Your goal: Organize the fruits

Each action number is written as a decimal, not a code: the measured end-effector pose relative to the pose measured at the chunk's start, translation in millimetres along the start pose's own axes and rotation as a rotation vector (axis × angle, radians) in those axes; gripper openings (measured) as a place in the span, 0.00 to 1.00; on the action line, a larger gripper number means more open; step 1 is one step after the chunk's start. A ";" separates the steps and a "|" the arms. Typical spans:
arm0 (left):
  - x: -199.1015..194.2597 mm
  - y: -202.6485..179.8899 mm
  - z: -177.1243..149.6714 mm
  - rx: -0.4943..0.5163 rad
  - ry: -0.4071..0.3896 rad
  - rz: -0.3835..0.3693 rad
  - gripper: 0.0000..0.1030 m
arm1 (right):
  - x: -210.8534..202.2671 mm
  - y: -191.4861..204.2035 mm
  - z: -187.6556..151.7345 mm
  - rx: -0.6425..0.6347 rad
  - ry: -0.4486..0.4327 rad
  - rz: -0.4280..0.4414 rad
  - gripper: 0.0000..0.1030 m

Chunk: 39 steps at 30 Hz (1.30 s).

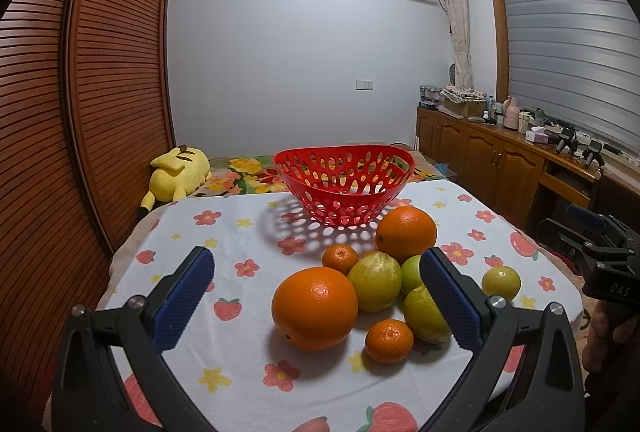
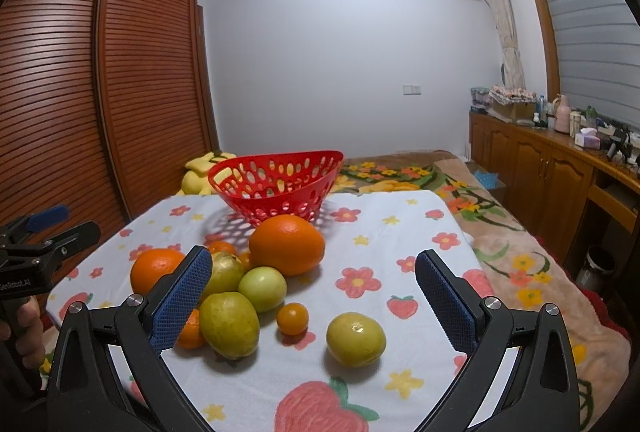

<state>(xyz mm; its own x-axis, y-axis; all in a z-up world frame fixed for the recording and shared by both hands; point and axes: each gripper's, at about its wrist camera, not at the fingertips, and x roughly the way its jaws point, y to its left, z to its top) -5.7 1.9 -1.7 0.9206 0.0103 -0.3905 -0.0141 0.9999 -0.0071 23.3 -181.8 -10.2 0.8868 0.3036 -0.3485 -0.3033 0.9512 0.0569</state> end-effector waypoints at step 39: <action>-1.7 3.0 5.8 0.003 -0.007 0.007 1.00 | 1.0 1.5 0.1 0.001 0.003 0.003 1.00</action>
<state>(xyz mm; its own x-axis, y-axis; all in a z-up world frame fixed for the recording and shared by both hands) -5.1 5.0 4.3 0.9230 0.0169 -0.3844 -0.0191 0.9998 -0.0019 23.8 -180.1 -10.4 0.8850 0.3061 -0.3508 -0.3055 0.9504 0.0587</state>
